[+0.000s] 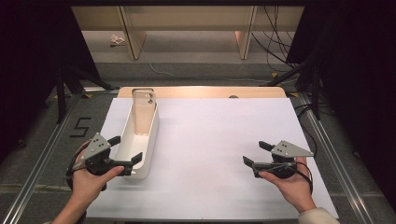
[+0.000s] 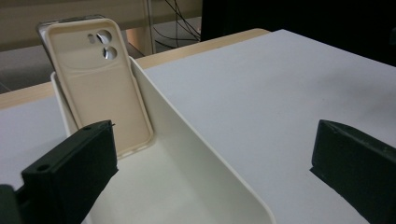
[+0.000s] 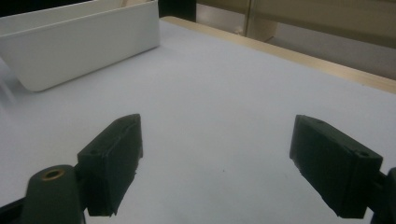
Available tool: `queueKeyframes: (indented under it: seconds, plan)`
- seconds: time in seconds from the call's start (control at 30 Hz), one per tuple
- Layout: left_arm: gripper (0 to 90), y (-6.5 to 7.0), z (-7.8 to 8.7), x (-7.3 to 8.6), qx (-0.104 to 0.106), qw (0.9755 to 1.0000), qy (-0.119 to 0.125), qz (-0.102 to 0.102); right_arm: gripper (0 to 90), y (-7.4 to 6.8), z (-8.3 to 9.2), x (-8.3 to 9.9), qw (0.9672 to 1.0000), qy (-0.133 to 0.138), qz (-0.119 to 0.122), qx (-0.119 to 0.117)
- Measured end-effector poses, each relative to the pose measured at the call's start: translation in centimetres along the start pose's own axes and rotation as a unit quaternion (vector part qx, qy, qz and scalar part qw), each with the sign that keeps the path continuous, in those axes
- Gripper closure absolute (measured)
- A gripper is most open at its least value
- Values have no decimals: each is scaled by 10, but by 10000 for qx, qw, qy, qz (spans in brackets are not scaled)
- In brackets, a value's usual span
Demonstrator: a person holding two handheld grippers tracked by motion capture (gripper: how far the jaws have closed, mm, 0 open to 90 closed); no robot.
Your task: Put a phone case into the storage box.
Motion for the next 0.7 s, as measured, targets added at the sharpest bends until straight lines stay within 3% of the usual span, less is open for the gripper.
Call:
queueKeyframes:
  seconds: [0.07, 0.23, 0.7]
  plan:
    - [0, 3, 0, 6, -15, 9999, -79, -141, 182, 0, 0, 0, 10000, 1, -4, 7]
    - [0, 7, 0, 11, 8, 9995, -140, -270, 180, 0, 0, 0, 10000, 6, -10, 2]
    - [0, 8, -6, 15, 79, 9994, -183, -277, 172, -1, -2, 1, 10000, 29, -35, -37]
Point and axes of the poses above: each handheld gripper's, and its own axes: z roughly backward along the jaws, x roughly out of its underside, y roughly to its right, the point moved 4 cm from there along -z, roughly forward along the jaws, and after that the axes turned 12 degrees about z, right-handed, at the moved point
